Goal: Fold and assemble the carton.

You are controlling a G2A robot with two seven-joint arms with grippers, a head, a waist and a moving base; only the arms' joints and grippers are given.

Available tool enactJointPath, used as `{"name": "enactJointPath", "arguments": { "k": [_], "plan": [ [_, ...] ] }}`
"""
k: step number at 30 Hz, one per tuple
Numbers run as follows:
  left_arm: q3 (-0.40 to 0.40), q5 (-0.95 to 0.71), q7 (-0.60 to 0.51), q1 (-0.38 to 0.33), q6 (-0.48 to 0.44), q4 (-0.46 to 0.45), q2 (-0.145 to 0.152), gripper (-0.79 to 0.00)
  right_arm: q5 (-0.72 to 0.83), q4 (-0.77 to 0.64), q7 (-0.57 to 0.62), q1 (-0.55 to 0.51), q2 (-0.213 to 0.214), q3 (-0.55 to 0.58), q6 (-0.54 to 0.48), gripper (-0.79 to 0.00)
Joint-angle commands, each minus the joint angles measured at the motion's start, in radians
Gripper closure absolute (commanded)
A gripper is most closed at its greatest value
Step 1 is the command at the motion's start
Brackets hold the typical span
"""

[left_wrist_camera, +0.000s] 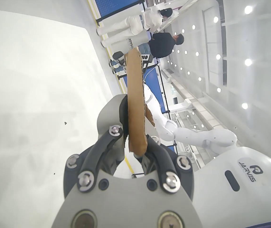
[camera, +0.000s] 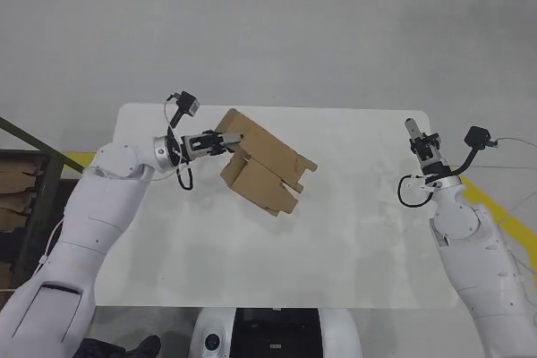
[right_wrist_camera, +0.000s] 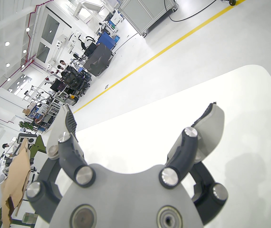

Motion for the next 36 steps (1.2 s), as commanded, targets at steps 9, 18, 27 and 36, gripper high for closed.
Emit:
{"name": "enactJointPath", "arguments": {
  "k": [9,18,27,36],
  "plan": [
    [0.063,0.053,0.013,-0.009,-0.012,-0.020,-0.019,0.000,0.000,0.000,0.000,0.000,0.000,0.000,0.000,-0.785],
    [0.057,0.060,0.006,-0.006,-0.021,-0.015,-0.018,0.000,0.000,0.000,0.000,0.000,0.000,0.000,0.000,-0.785],
    [0.057,0.060,0.006,-0.006,-0.021,-0.015,-0.018,0.000,0.000,0.000,0.000,0.000,0.000,0.000,0.000,-0.785],
    [0.057,0.060,0.006,-0.006,-0.021,-0.015,-0.018,0.000,0.007,-0.013,0.035,-0.009,0.000,0.004,-0.014,-0.785]
  ]
}}
